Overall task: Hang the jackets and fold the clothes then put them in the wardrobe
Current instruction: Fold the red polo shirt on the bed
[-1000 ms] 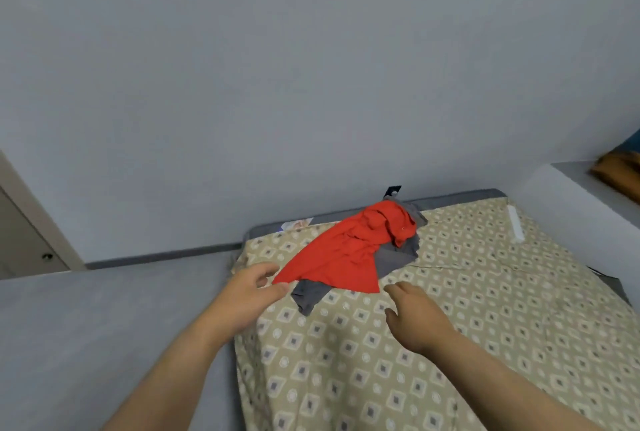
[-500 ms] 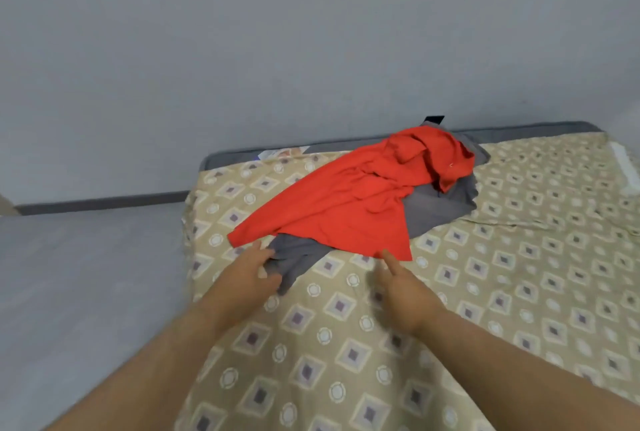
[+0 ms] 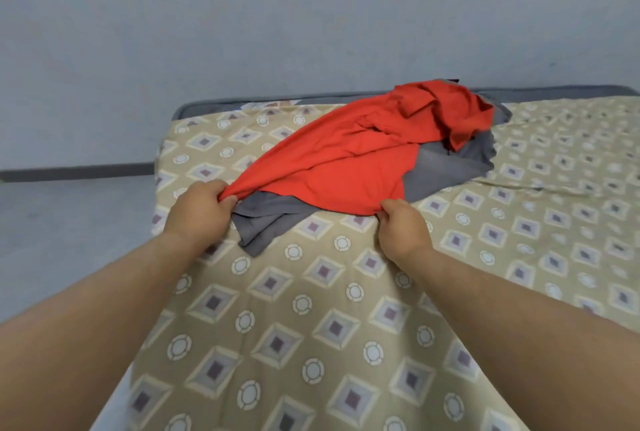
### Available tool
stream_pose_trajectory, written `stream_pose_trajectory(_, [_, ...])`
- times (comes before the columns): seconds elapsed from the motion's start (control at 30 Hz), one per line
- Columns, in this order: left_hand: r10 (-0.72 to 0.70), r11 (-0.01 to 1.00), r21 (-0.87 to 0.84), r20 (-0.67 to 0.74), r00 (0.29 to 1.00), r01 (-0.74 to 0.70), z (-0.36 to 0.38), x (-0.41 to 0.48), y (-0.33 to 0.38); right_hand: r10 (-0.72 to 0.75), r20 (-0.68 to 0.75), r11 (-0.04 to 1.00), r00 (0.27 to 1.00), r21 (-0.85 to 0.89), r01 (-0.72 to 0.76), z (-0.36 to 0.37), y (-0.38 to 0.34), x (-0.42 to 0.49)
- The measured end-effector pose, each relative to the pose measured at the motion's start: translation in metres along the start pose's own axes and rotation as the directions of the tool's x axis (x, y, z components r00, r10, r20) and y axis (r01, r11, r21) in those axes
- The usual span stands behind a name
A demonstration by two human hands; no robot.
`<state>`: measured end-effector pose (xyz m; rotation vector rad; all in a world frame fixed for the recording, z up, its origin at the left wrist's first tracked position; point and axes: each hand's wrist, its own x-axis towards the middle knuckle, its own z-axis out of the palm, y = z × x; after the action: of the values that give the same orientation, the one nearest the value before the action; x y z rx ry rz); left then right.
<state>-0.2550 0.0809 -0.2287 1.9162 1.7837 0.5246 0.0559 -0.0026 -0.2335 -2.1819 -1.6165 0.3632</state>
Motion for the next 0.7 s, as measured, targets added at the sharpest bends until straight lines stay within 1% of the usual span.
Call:
stream_pose_trajectory(0.17, [0.008, 0.998, 0.066, -0.147, 0.989, 0.002, -0.029, -0.055, 0.020, 0.094, 0.094, 0.992, 0.991, 0.070, -0.100, -0.024, 0.002, -0.049])
stream_pose_trajectory(0.27, [-0.009, 0.998, 0.056, -0.165, 0.986, 0.019, -0.049, -0.099, 0.020, 0.088, 0.130, 0.987, 0.988, 0.123, -0.104, -0.048, 0.008, -0.093])
stream_pose_trajectory(0.33, [-0.045, 0.996, 0.068, -0.146, 0.988, 0.055, -0.056, -0.134, 0.015, 0.094, 0.157, 0.982, 0.983, 0.151, -0.118, -0.064, 0.011, -0.126])
stream_pose_trajectory(0.43, [-0.147, 0.985, 0.085, -0.045, 0.988, 0.150, -0.061, -0.190, 0.011, 0.107, 0.207, 0.982, 0.973, 0.134, -0.136, -0.087, 0.017, -0.176])
stream_pose_trajectory(0.53, [-0.215, 0.977, 0.014, 0.039, 0.976, 0.215, -0.055, -0.249, 0.010, 0.100, 0.231, 0.986, 0.968, 0.110, -0.129, -0.113, 0.028, -0.220])
stream_pose_trajectory(0.6, [-0.249, 0.967, -0.033, 0.054, 0.967, 0.251, -0.046, -0.291, 0.009, 0.093, 0.255, 0.991, 0.962, 0.073, -0.115, -0.127, 0.038, -0.249])
stream_pose_trajectory(0.63, [-0.265, 0.964, -0.025, 0.052, 0.963, 0.267, -0.042, -0.313, 0.009, 0.084, 0.268, 0.993, 0.960, 0.052, -0.102, -0.134, 0.044, -0.264])
stream_pose_trajectory(0.7, [-0.279, 0.960, 0.048, 0.038, 0.959, 0.277, -0.032, -0.357, 0.009, 0.075, 0.299, 0.996, 0.951, 0.027, -0.086, -0.141, 0.058, -0.296])
